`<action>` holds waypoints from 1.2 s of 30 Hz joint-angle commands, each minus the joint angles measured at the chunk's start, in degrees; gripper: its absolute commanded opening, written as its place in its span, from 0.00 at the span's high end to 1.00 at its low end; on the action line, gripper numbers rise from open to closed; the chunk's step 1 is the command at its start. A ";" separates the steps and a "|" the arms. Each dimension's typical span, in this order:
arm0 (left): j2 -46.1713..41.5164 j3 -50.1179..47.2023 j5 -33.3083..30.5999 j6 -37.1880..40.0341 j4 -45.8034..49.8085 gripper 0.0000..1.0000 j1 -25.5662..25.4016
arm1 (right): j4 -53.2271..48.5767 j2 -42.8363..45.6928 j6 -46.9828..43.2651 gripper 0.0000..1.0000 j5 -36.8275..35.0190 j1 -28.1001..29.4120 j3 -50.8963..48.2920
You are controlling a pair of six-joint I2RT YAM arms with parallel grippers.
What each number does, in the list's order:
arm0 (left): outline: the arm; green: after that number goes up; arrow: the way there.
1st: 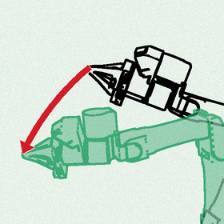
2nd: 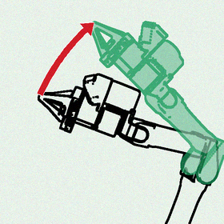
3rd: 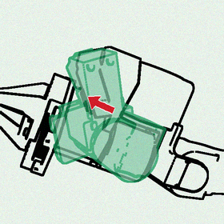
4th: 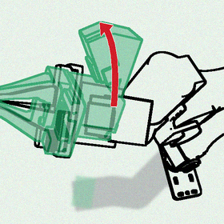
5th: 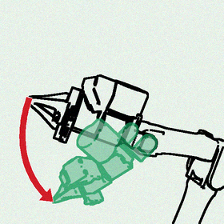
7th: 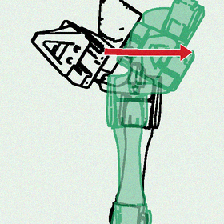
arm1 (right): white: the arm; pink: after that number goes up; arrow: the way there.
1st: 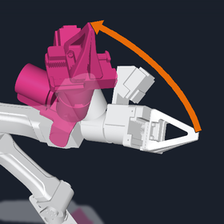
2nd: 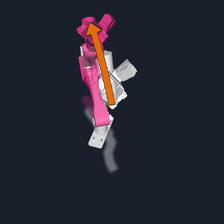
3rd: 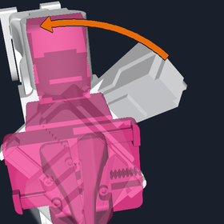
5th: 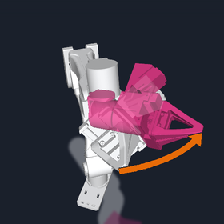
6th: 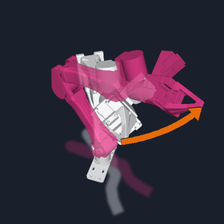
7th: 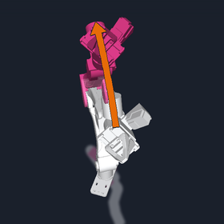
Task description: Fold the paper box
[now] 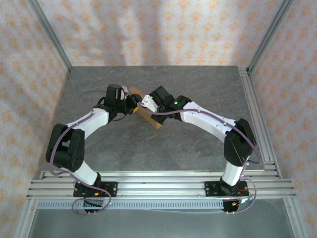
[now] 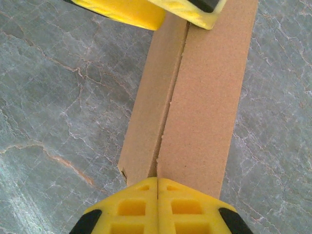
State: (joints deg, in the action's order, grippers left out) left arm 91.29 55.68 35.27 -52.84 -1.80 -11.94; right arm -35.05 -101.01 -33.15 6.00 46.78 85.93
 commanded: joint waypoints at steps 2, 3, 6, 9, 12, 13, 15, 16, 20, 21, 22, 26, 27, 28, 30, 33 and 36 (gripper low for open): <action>2.36 -1.47 -1.87 -0.37 2.64 0.57 0.34 | 1.30 0.89 0.37 0.86 2.30 0.06 -1.76; 2.47 -1.62 -1.87 -0.35 2.65 0.57 0.34 | 2.70 1.47 1.15 0.79 2.79 -0.02 -2.11; 2.70 -1.58 -1.87 0.54 3.48 0.58 0.25 | 6.91 3.55 5.31 0.48 6.03 -0.19 -2.73; 2.79 -1.44 -1.69 1.19 4.24 0.58 0.33 | 11.90 5.48 10.12 0.29 9.81 -1.39 -4.42; 2.74 -1.31 -1.78 1.28 4.40 0.58 0.30 | 13.30 4.79 15.77 0.15 11.65 -3.96 -4.07; 2.75 -1.27 -1.70 1.33 4.50 0.58 0.28 | 12.70 3.97 17.83 0.12 11.21 -4.60 -3.00; 2.67 -1.02 -1.60 1.35 4.45 0.58 0.34 | 10.71 1.94 20.52 0.08 9.85 -5.28 -0.73; 2.62 -1.01 -1.60 1.37 4.51 0.58 0.26 | 9.30 0.66 21.61 0.07 9.34 -5.39 0.63; 2.38 -0.72 -1.60 1.51 4.84 0.58 0.30 | 4.93 -3.54 23.71 0.08 8.67 -5.74 4.04; 2.40 -0.75 -1.69 1.54 4.94 0.58 0.34 | 4.48 -4.13 23.94 0.08 8.91 -5.74 4.46; 2.35 -0.62 -1.69 1.76 5.16 0.58 0.25 | 4.44 -4.62 24.29 0.08 9.39 -5.74 4.75; 2.36 -0.47 -1.74 2.04 5.57 0.58 0.33 | 2.77 -6.56 25.15 0.12 10.97 -5.70 6.89; 2.27 -0.41 -1.62 2.09 5.53 0.58 0.34 | 2.31 -7.17 25.16 0.15 10.92 -5.74 7.34; 2.25 -0.39 -1.65 2.06 5.56 0.57 0.34 | 1.70 -7.67 25.07 0.22 10.75 -5.74 7.81; 2.07 -0.11 -1.62 2.37 5.97 0.57 0.26 | 1.32 -8.56 24.71 0.30 10.39 -5.82 8.15; 1.23 0.12 -2.00 3.21 7.29 0.57 0.33 | 1.12 -9.17 23.55 0.36 10.07 -6.00 8.44; 0.41 0.63 -2.55 4.52 9.44 0.57 0.34 | 0.68 -9.51 22.51 0.41 10.33 -6.35 8.75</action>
State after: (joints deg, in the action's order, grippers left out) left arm 91.88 56.42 35.53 -50.96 -1.32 -11.94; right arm -31.86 -109.45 -9.47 17.12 40.93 92.84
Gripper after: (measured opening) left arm 0.434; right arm 0.593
